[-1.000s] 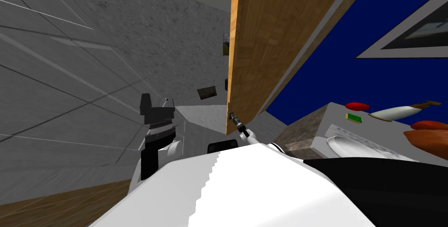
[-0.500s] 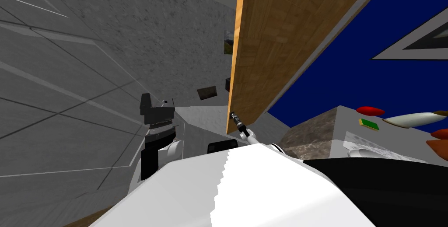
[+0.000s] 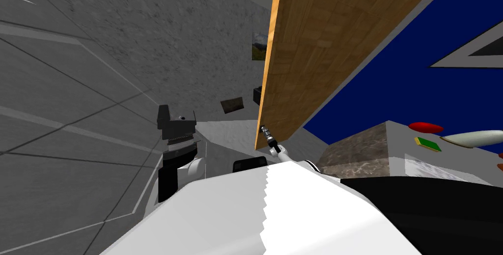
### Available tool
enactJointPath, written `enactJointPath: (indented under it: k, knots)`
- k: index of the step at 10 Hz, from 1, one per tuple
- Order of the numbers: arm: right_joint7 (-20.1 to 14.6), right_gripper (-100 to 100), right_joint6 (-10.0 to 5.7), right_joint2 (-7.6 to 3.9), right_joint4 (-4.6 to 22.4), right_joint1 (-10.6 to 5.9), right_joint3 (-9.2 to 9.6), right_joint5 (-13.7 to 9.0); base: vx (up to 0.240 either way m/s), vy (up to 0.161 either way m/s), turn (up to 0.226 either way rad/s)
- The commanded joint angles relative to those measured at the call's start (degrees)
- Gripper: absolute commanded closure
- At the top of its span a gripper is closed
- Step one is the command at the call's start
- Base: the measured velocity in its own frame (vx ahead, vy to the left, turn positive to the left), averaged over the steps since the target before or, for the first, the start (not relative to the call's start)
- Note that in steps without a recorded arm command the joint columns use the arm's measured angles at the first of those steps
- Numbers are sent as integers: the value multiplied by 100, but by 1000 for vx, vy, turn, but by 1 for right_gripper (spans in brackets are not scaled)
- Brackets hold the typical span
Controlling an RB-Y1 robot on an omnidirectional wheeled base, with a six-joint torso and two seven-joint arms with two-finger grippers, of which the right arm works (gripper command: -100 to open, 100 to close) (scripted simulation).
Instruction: Push the door open
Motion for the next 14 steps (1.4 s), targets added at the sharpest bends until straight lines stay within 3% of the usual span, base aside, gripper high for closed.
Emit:
enactJointPath:
  k: [1,5,8,9,14]
  knots:
    - [51,100,72,-61,-89,34,-149,-101,144,66,-49]
    - [213,100,128,-58,-77,34,-392,-285,180,132,-60]
    - [213,100,128,-58,-77,34,-392,-285,55,18,-1]
    - [302,100,158,-56,-70,34,-525,-385,123,66,-20]
    - [422,100,199,-51,-61,34,-704,-520,146,100,-60]
